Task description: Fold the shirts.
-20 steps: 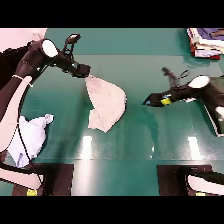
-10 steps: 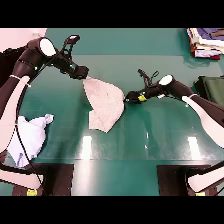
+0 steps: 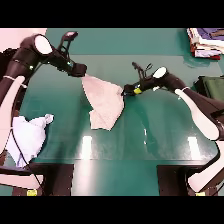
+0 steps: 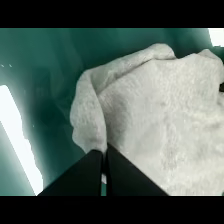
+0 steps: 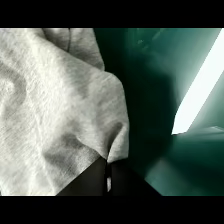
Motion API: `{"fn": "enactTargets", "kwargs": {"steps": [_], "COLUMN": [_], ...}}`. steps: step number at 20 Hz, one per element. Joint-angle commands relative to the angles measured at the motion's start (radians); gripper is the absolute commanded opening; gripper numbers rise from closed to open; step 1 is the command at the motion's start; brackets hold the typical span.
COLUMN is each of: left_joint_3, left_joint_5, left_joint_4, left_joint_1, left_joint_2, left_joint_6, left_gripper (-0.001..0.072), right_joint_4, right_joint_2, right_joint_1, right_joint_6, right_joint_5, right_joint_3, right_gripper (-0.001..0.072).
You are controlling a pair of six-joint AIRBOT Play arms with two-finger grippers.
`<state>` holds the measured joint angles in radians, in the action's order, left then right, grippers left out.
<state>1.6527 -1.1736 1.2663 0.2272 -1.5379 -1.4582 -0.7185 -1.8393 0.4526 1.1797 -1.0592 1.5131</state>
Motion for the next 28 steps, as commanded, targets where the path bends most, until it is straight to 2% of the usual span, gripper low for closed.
{"fn": "enactTargets", "kwargs": {"steps": [1, 4, 9, 14, 16, 19, 24, 28], "left_joint_3": [0.001, 0.001, 0.001, 0.009, 0.010, 0.010, -0.144, -0.413], "left_joint_5": [0.043, 0.045, 0.058, 0.104, 0.098, 0.003, -0.230, -0.177], "left_joint_4": [0.040, 0.040, -0.066, -0.206, -0.238, -0.210, -0.208, -0.205], "left_joint_1": [0.000, 0.000, 0.000, 0.000, 0.000, 0.000, 0.000, 0.055], "left_joint_2": [0.123, 0.301, 0.588, 0.733, 0.729, 0.655, 0.415, 0.246], "left_joint_6": [0.000, 0.000, -0.001, -0.008, -0.008, -0.008, -0.007, 0.028], "left_gripper": [0.0021, 0.0021, 0.0021, 0.0020, 0.0020, 0.0020, 0.0021, 0.0021], "right_joint_4": [-0.135, -0.252, -0.308, -0.414, -0.452, -0.461, -0.452, -0.452], "right_joint_2": [0.096, 0.264, 0.504, 0.669, 0.704, 0.702, 0.496, 0.318], "right_joint_1": [-0.049, -0.111, -0.158, -0.162, -0.162, -0.162, -0.161, -0.160], "right_joint_6": [0.032, 0.037, 0.039, 0.051, 0.082, 0.137, 0.185, 0.170], "right_joint_5": [-0.074, -0.171, -0.314, -0.337, -0.335, -0.349, -0.508, -0.449], "right_joint_3": [0.086, 0.190, 0.386, 0.511, 0.525, 0.452, 0.249, 0.071], "right_gripper": [0.0010, 0.0010, 0.0010, 0.0010, 0.0010, 0.0010, 0.0010, 0.0010]}}
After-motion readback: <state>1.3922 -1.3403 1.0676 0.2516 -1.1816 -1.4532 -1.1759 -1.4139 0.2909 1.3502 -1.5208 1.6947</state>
